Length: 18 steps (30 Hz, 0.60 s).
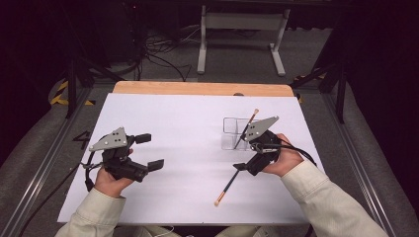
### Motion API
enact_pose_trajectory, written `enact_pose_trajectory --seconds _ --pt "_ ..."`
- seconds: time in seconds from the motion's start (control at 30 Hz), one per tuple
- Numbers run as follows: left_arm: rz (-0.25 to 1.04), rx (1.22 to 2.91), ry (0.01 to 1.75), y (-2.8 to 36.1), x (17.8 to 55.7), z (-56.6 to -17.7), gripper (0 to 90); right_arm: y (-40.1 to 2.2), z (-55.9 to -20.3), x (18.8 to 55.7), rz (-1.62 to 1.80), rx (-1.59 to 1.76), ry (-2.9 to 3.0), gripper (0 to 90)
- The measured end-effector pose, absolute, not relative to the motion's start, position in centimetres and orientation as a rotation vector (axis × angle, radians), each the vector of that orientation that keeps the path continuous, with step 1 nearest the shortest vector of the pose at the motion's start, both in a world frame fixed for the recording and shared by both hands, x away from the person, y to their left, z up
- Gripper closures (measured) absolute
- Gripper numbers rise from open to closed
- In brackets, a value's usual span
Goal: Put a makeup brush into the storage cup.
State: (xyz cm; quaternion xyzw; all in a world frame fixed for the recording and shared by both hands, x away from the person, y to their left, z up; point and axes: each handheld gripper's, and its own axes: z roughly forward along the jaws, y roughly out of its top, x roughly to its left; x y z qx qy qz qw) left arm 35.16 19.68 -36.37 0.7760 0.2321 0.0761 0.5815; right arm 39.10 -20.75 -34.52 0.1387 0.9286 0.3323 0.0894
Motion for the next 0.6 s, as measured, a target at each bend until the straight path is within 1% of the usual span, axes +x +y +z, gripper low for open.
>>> enact_pose_trajectory --seconds 0.5,0.6 --pt "0.207 1.817 0.546 20.5 34.6 -36.3 0.5 -19.5 -35.6 39.5 0.902 0.386 2.827 3.2" --pt "0.197 1.807 0.565 20.7 34.4 -36.4 0.5 -19.3 -35.9 39.6 0.89 0.381 2.839 3.2"
